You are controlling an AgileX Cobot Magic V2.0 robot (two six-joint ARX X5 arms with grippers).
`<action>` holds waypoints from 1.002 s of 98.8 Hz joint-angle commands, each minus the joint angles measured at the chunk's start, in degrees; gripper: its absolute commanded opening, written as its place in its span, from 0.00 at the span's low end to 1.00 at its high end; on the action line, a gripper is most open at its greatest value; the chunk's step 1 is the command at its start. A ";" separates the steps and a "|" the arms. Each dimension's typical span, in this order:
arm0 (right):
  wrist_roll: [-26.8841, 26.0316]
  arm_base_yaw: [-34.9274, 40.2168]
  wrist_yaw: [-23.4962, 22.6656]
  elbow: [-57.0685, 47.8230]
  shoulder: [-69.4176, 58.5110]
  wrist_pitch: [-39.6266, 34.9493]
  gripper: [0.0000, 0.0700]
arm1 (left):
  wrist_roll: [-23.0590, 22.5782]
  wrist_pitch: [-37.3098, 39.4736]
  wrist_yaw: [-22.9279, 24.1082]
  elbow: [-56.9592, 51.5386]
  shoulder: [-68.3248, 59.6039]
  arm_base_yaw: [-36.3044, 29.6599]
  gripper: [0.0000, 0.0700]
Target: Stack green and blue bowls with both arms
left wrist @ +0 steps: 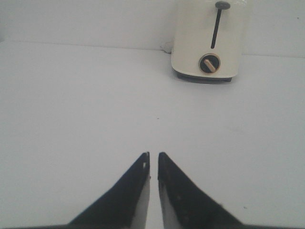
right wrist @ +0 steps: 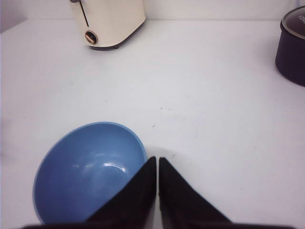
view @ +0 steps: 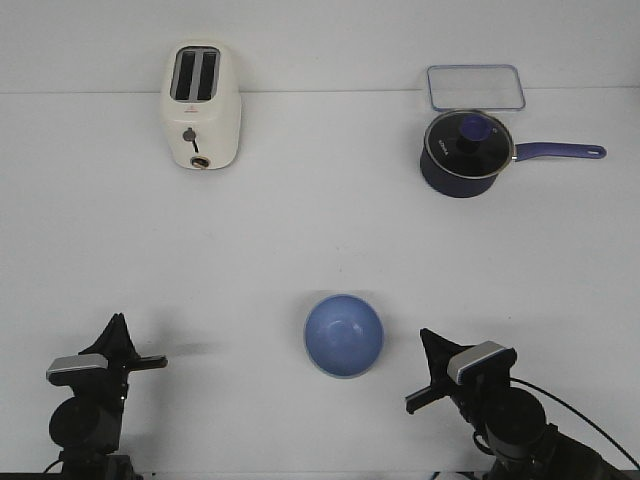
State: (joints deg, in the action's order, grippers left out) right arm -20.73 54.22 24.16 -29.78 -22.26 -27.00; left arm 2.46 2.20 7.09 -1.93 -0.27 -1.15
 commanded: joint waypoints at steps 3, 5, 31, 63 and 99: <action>4.48 -0.66 1.33 -0.15 0.85 -0.17 0.01 | 0.17 0.61 -0.24 1.14 0.11 0.02 0.02; 5.27 -1.57 1.55 -0.04 1.31 -0.31 0.01 | 0.17 0.61 -0.24 1.14 0.11 0.02 0.02; 16.55 -31.80 -15.43 10.08 9.40 10.29 0.01 | 0.17 0.63 -0.28 1.14 0.11 0.02 0.02; 17.97 -53.40 -26.12 25.22 21.27 15.96 0.01 | 0.17 0.63 -0.26 1.14 0.09 0.02 0.02; 17.68 -54.23 -25.70 29.05 22.18 19.67 0.01 | 0.17 0.66 -0.28 1.14 0.09 0.02 0.02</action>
State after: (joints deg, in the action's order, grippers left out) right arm -3.11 -0.01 -1.52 -0.89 -0.16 -8.14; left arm 2.46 2.22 7.09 -1.93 -0.27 -1.15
